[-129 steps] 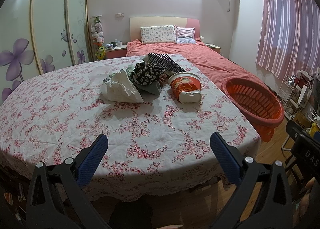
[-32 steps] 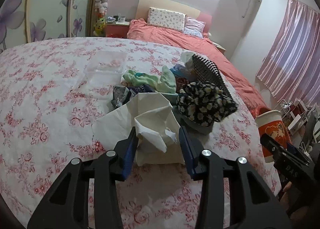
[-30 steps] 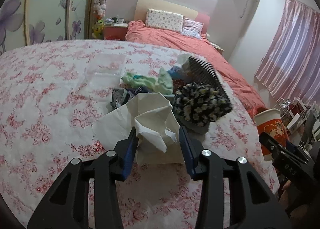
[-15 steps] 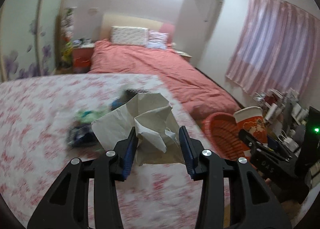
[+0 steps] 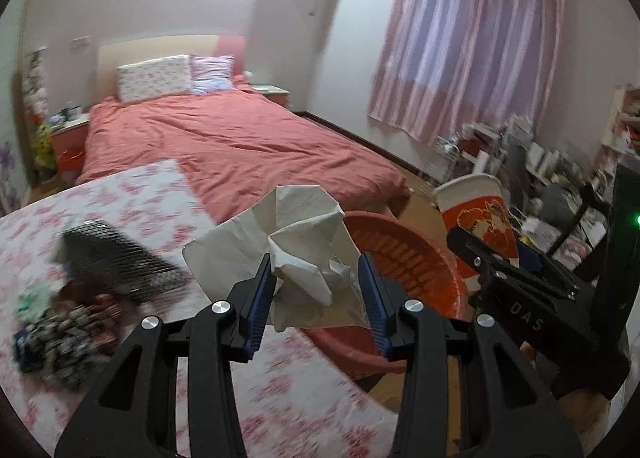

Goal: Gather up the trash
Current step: 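Carry the red cup and white tissue into the orange basket and release both, then grasp the floral cloth with the right tool while the left tool grasps the clear tray, then carry the clear tray and floral cloth into the orange basket and release, then return both tools to the clothes pile on the bed, then grasp the grey sock with the right tool while the left tool grasps the blue bag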

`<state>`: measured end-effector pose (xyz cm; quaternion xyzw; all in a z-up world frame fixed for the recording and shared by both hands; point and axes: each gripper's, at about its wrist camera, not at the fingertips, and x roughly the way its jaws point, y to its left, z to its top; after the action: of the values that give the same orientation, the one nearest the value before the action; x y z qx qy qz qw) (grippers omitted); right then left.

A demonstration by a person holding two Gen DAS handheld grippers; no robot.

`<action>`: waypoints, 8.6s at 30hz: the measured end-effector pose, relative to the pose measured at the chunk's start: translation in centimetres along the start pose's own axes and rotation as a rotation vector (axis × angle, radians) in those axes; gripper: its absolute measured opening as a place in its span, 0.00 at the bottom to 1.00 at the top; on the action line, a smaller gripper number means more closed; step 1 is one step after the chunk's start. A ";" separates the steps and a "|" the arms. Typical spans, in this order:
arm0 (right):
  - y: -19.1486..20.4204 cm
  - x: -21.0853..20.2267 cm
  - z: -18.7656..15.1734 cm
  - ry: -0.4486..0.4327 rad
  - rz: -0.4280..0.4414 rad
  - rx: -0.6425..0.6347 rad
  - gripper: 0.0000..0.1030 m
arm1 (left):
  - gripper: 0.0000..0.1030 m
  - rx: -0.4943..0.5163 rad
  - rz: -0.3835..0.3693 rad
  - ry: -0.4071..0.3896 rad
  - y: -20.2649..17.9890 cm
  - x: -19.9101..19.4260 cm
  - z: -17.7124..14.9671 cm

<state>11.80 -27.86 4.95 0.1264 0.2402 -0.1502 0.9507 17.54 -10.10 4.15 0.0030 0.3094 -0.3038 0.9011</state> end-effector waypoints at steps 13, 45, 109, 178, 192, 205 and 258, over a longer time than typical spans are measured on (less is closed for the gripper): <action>-3.8 4.4 -0.7 0.030 -0.008 0.082 0.73 | 0.42 0.038 -0.083 0.078 -2.4 5.1 0.3; 6.8 2.3 -1.1 0.042 0.135 -0.099 0.84 | 0.78 -0.056 0.245 0.106 6.3 -2.2 -2.2; 22.3 3.6 -5.6 0.159 0.340 -0.262 0.05 | 0.73 -0.467 0.645 0.188 32.1 -6.2 -6.1; -3.6 1.1 -0.8 -0.083 0.014 0.173 0.05 | 0.73 0.054 0.009 0.095 -2.5 3.2 1.0; -5.8 5.1 -1.2 -0.018 0.029 0.226 0.30 | 0.78 0.029 0.032 0.212 -2.7 8.1 -0.7; -2.0 3.1 -1.5 -0.029 -0.003 0.090 0.51 | 0.83 -0.011 0.220 0.219 2.8 3.9 -2.3; 33.7 4.8 -13.9 0.378 0.500 -0.550 0.08 | 0.84 -0.399 0.586 0.123 27.4 -14.6 -11.1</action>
<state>21.63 6.51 -3.64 -0.0522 0.4035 0.1810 0.8954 17.32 22.38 -1.67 -0.0659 0.4023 0.0347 0.9125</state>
